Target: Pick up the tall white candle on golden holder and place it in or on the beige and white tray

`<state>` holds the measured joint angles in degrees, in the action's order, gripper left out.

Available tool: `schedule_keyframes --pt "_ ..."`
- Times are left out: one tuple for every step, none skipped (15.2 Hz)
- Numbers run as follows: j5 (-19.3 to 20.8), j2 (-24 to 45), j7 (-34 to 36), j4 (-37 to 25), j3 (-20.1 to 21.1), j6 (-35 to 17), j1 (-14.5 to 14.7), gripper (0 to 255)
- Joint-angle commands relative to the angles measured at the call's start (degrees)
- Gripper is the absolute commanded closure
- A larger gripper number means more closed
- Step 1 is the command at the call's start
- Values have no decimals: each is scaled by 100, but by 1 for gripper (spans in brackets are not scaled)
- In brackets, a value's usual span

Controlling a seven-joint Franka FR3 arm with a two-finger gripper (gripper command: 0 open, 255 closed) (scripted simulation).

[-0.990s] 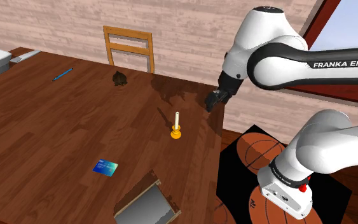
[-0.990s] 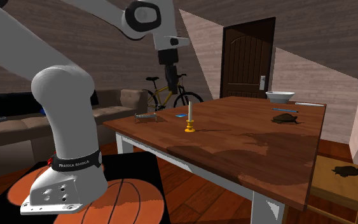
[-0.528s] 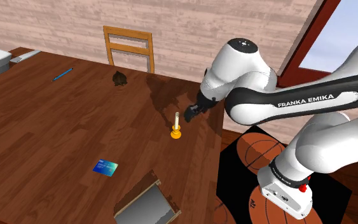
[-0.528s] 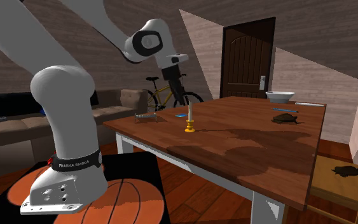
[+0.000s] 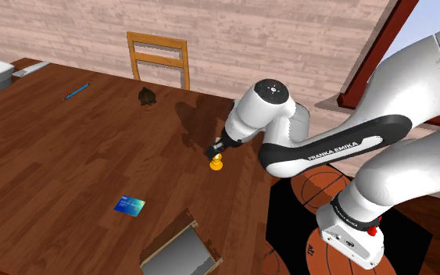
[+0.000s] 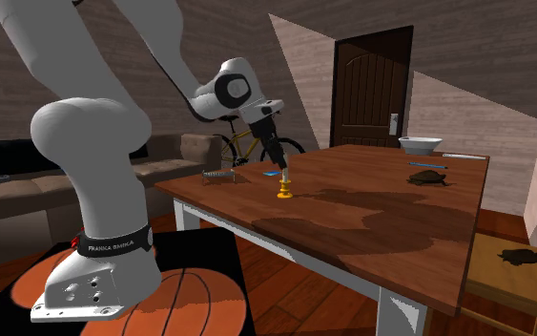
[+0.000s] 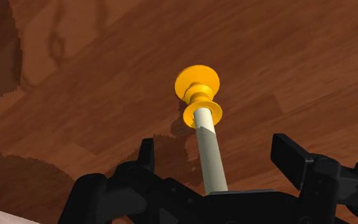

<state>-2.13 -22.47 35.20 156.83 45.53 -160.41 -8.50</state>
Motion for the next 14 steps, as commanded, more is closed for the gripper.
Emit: schedule_keyframes --pt "209 198 160 -7 238 -224 -287 0" --pt "325 294 242 -19 367 -317 -450 0" --pt "453 391 335 -33 508 -409 -628 0" --pt "682 542 501 -60 762 -549 -947 0" --pt "677 540 497 -60 766 -549 -950 0" --pt "676 540 496 -60 766 -549 -950 0" --pt "676 540 496 -60 766 -549 -950 0" --pt "675 540 496 -60 766 -549 -950 0" --pt "676 540 496 -60 766 -549 -950 0" --pt "676 540 496 -60 766 -549 -950 0" --pt "676 540 496 -60 766 -549 -950 0" --pt "674 539 495 -60 764 -547 -948 0" --pt "674 539 495 -60 764 -547 -948 255" --pt "674 539 495 -60 764 -547 -948 255"
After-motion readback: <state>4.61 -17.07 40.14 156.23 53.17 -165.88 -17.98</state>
